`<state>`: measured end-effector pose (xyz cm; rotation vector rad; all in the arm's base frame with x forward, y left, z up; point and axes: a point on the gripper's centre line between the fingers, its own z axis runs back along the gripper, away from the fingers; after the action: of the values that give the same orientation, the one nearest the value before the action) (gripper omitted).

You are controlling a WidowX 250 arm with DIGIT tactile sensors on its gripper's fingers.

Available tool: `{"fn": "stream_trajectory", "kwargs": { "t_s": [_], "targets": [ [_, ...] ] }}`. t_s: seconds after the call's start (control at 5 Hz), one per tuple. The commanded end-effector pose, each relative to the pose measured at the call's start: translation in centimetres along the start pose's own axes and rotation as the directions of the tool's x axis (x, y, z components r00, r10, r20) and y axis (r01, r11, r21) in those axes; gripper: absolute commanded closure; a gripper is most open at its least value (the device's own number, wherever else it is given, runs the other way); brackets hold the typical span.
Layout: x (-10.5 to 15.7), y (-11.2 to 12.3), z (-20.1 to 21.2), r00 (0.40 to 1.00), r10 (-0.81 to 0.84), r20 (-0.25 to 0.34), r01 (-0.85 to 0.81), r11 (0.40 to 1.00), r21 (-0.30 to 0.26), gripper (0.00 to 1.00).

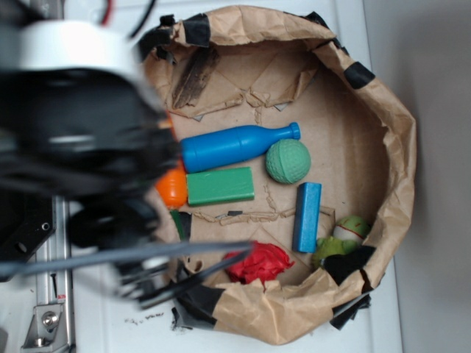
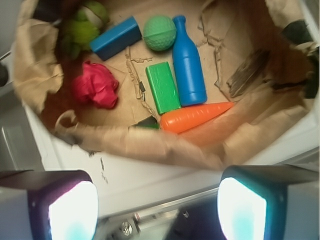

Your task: Grab the red paper.

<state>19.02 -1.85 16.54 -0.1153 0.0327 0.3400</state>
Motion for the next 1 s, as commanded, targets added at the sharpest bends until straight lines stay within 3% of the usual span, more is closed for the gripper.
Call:
{"fn": "stream_trajectory", "kwargs": {
  "t_s": [0.0, 0.4, 0.6, 0.8],
  "targets": [
    [2.7, 0.1, -1.6, 0.972, 0.212, 0.097, -0.201, 0.973, -0.11, 0.0],
    [6.4, -3.0, -4.4, 0.966, 0.253, 0.047, -0.243, 0.958, -0.151, 0.0],
    [6.9, -4.0, -6.5, 0.97, 0.243, 0.002, -0.24, 0.958, -0.156, 0.0],
    [7.3, -6.8, -9.9, 0.978, 0.2, -0.062, -0.209, 0.955, -0.212, 0.0]
  ]
}}
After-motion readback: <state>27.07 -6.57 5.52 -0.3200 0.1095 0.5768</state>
